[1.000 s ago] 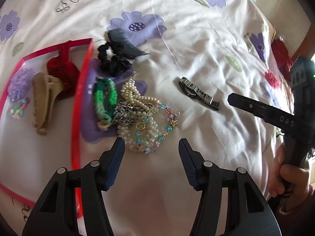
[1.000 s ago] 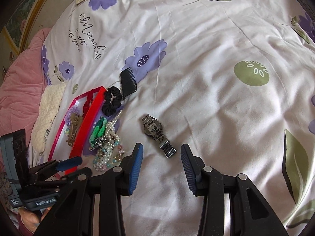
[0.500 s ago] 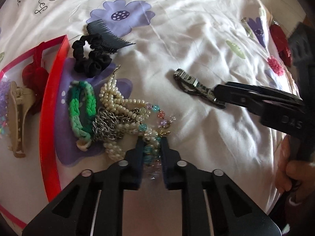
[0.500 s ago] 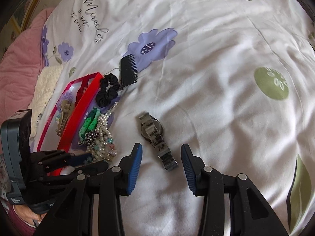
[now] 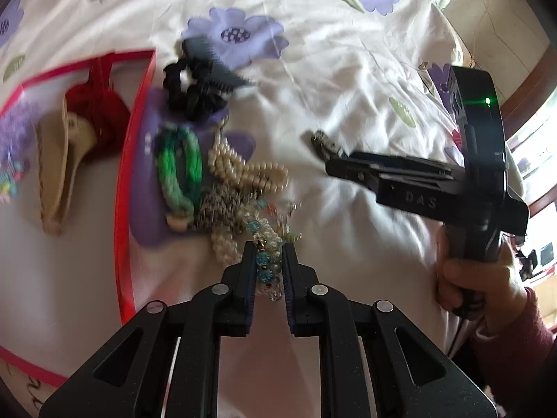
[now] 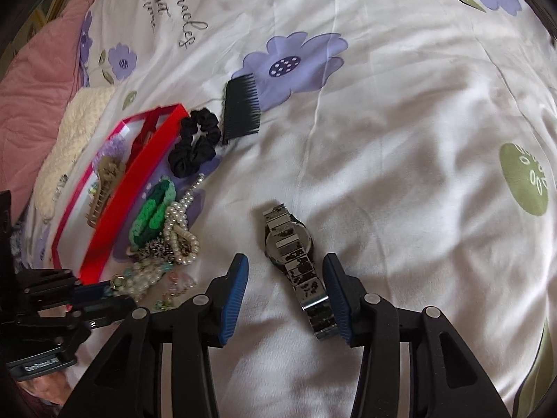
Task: Organize jewelry
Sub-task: 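Grasp the turquoise beaded bracelet with the left tool while the right tool grasps the silver watch, then carry the bracelet and watch into the box and open both tools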
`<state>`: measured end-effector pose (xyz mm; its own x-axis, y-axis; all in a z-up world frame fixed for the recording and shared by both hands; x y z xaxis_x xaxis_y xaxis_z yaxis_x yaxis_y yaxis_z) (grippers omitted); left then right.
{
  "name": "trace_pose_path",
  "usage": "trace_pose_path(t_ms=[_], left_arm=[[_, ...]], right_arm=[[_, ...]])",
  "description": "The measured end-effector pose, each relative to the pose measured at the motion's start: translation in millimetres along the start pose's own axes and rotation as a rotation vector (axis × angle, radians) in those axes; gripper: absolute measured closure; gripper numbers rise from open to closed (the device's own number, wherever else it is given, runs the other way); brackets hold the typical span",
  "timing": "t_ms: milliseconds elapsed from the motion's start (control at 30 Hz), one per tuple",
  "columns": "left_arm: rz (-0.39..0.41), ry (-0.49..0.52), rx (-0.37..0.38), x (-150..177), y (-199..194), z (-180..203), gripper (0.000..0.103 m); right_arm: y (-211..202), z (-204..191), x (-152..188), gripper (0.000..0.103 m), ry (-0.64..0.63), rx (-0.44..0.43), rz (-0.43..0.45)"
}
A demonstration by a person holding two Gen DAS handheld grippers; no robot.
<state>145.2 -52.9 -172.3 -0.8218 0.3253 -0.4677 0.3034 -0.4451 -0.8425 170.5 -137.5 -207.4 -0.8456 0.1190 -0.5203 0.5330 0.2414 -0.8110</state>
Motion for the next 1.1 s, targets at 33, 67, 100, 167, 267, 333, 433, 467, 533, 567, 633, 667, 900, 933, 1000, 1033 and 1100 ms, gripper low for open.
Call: trace_pose_path(t_ms=[33, 67, 100, 167, 267, 333, 433, 467, 533, 567, 633, 667, 900, 933, 1000, 1033, 1100], left_arm=[[-0.01, -0.01, 0.0, 4, 1, -2, 0.09], [-0.012, -0.014, -0.003, 6, 1, -3, 0.09], [-0.008, -0.013, -0.007, 8, 0, -4, 0.09], [-0.004, -0.011, -0.013, 10, -4, -4, 0.09], [0.005, 0.007, -0.015, 12, -10, 0, 0.09], [0.014, 0.017, -0.016, 13, -12, 1, 0.09], [0.023, 0.02, -0.014, 14, -14, 3, 0.096], [0.028, 0.018, -0.014, 14, -15, 3, 0.096], [0.046, 0.024, -0.014, 12, -19, 6, 0.097], [0.06, 0.031, -0.017, 11, -23, 8, 0.097], [0.085, 0.038, -0.023, 8, -31, 11, 0.097], [0.102, 0.038, -0.025, 6, -38, 11, 0.097], [0.19, 0.023, -0.022, -10, -77, 11, 0.097], [0.202, 0.023, -0.02, -11, -83, 12, 0.097], [0.223, 0.023, -0.021, -13, -95, 12, 0.097], [0.233, 0.024, -0.023, -14, -101, 11, 0.097], [0.255, 0.023, -0.026, -14, -113, 10, 0.097]], right_arm=[[1, -1, 0, 0.056, -0.01, 0.009, 0.001], [2, -2, 0, 0.056, -0.02, 0.02, 0.003], [2, -2, 0, 0.058, -0.027, 0.032, 0.005], [2, 0, 0, 0.07, -0.042, 0.07, 0.014], [-1, 3, 0, 0.084, -0.021, 0.063, 0.024], [-7, 5, 0, 0.087, 0.016, 0.033, 0.033], [-19, 4, 3, 0.088, 0.067, -0.014, 0.058], [-24, 3, 4, 0.088, 0.079, -0.026, 0.067], [-34, 1, 7, 0.088, 0.1, -0.055, 0.086], [-37, -1, 6, 0.088, 0.103, -0.06, 0.092], [-49, -3, 8, 0.088, 0.109, -0.069, 0.114], [-55, -4, 8, 0.088, 0.114, -0.077, 0.122], [-82, -17, 9, 0.088, 0.116, -0.109, 0.157], [-84, -19, 9, 0.088, 0.113, -0.111, 0.159], [-88, -24, 10, 0.088, 0.109, -0.118, 0.162], [-90, -28, 11, 0.088, 0.112, -0.129, 0.162], [-93, -35, 13, 0.088, 0.108, -0.14, 0.159]])
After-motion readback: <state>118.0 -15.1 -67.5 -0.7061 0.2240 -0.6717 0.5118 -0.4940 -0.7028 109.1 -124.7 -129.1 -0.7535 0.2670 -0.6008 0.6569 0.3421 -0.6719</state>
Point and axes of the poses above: each gripper's, at about its wrist camera, not at the fingertips, and y roughly the way its jaws point, z to its right, x to its underside, the point moved 10 cm from there along y, roughly the way its jaws point, and after that the axes turned 5 degrees about y, right-handed, at the moved point
